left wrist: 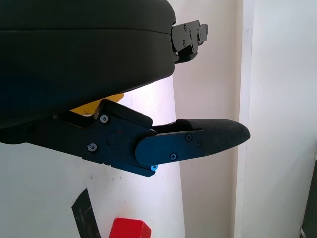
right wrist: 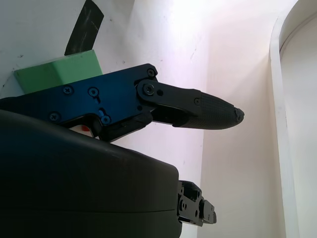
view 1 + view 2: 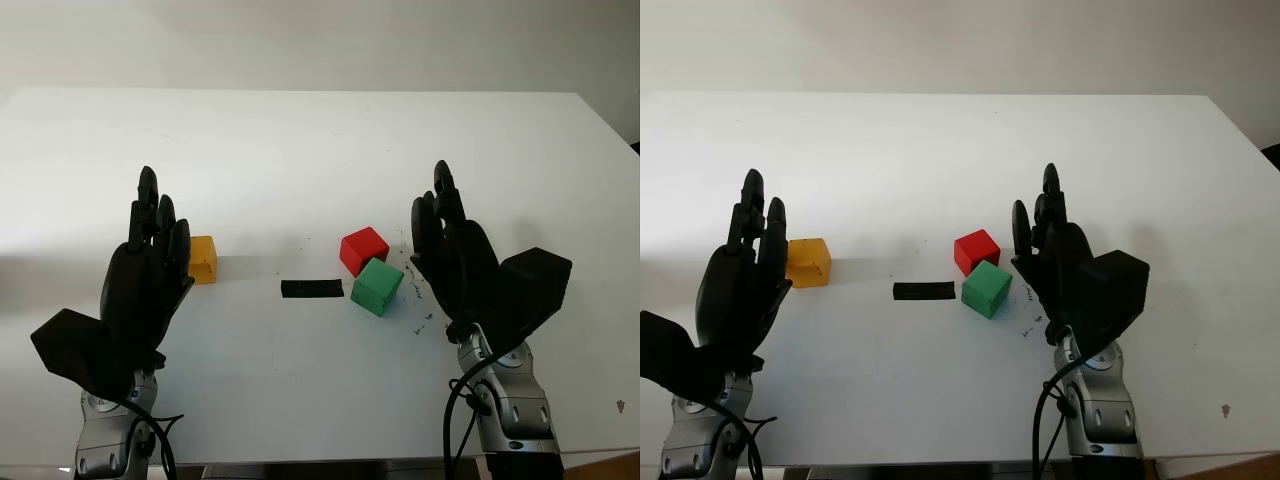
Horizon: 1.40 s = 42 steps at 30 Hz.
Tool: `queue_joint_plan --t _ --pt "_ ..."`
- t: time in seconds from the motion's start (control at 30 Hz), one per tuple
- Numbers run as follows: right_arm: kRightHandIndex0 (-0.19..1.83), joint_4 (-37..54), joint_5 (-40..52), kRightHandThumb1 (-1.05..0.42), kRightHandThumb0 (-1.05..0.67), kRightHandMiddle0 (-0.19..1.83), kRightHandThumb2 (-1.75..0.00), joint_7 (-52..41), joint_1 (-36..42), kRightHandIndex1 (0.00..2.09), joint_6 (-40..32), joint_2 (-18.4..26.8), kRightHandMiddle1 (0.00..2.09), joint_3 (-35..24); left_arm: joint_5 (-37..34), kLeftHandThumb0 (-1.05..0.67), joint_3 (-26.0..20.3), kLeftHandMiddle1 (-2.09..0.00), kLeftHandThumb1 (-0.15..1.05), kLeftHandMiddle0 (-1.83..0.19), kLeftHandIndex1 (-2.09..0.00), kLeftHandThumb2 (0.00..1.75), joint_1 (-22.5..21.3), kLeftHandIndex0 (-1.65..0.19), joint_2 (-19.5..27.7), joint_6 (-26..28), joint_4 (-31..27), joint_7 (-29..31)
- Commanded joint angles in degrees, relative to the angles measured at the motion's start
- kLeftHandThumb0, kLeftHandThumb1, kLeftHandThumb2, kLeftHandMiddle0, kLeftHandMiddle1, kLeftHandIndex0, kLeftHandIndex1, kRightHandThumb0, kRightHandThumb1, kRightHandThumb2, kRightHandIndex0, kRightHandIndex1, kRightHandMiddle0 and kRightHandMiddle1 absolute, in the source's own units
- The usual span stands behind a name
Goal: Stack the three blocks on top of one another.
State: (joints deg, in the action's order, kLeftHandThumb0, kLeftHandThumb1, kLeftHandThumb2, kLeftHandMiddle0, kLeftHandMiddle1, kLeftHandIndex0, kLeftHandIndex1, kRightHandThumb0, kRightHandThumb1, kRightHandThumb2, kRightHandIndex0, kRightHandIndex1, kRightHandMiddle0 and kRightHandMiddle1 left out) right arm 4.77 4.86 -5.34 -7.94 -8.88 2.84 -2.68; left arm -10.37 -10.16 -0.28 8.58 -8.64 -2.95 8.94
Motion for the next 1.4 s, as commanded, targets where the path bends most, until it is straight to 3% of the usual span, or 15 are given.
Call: queue_joint_plan --t 0.0,0.47,0.57,0.63,0.73,0.83,0.9,0.97,1.2,1.37 --pt "-0.19 1.19 0.33 -1.05 -0.66 -0.18 -0.61 0.04 0.48 0.0 -0.05 0.13 0.05 -0.11 0.21 -0.72 0.06 -0.06 1.05 0.18 -0.06 0.52 0.5 0.16 -0.07 -0.14 -1.47 -0.1" --pt "-0.19 0.23 -0.23 -1.05 -0.65 -0.17 -0.61 -1.14 -1.35 0.01 0.02 1.98 0.06 -0.54 0.17 -0.72 -0.05 -0.06 1.05 0.17 -0.05 0.52 0.38 0.17 -0.12 0.28 -1.44 -0.24" --pt "-0.18 -0.44 -1.38 -1.05 -0.67 -0.13 -0.48 -2.85 -4.29 0.03 0.93 6.09 0.07 -1.8 0.86 -0.72 0.05 -0.06 1.05 0.16 -0.06 0.53 0.53 0.17 0.0 0.02 -1.47 -0.6" --pt "-0.15 -1.1 -2.54 -1.05 -0.68 -0.08 -0.27 -4.26 -7.77 0.05 1.29 9.9 0.09 -2.73 0.68 -0.72 0.15 -0.05 1.05 0.17 -0.05 0.55 0.45 0.17 0.03 0.1 -1.44 -0.27" --pt "-0.11 -3.52 -4.73 -1.0 -0.62 -0.03 -0.11 -7.44 -12.82 0.06 3.63 15.94 0.11 -3.13 0.66 -0.72 0.31 -0.05 1.05 0.19 -0.05 0.55 0.43 0.19 0.15 0.12 -1.38 0.23" --pt "-0.05 -6.98 -9.12 -0.92 -0.59 0.07 -0.05 -11.14 -18.59 0.09 5.53 23.13 0.17 -1.7 0.53 -0.72 0.32 -0.05 1.05 0.19 -0.05 0.54 0.34 0.18 -0.28 0.16 -1.49 0.04" --pt "0.0 -10.45 -12.53 -0.87 -0.55 0.13 -0.03 -17.71 -24.89 0.12 7.28 30.03 0.21 0.9 0.65 -0.71 0.33 -0.05 1.05 0.18 -0.05 0.53 0.36 0.18 -0.47 0.25 -1.55 -0.24" --pt "0.06 -14.19 -14.59 -0.79 -0.51 0.22 -0.02 -22.87 -30.34 0.14 8.8 33.85 0.25 3.11 0.68 -0.72 0.4 -0.05 1.05 0.18 -0.05 0.53 0.53 0.17 -0.42 0.54 -1.84 -0.24" --pt "0.13 -27.8 -21.82 -0.67 -0.46 0.37 -0.04 -31.17 -44.6 0.13 23.5 38.94 0.23 10.89 0.29 -0.72 0.41 -0.06 1.05 0.18 -0.06 0.52 0.25 0.16 -0.72 0.41 -1.64 -0.14" --pt "0.09 -31.95 -28.16 -0.71 -0.49 0.34 -0.07 -33.08 -48.94 0.09 31.92 39.63 0.18 16.19 0.46 -0.72 0.4 -0.06 1.05 0.17 -0.06 0.53 -0.03 0.16 -0.58 0.98 -1.71 -0.34"
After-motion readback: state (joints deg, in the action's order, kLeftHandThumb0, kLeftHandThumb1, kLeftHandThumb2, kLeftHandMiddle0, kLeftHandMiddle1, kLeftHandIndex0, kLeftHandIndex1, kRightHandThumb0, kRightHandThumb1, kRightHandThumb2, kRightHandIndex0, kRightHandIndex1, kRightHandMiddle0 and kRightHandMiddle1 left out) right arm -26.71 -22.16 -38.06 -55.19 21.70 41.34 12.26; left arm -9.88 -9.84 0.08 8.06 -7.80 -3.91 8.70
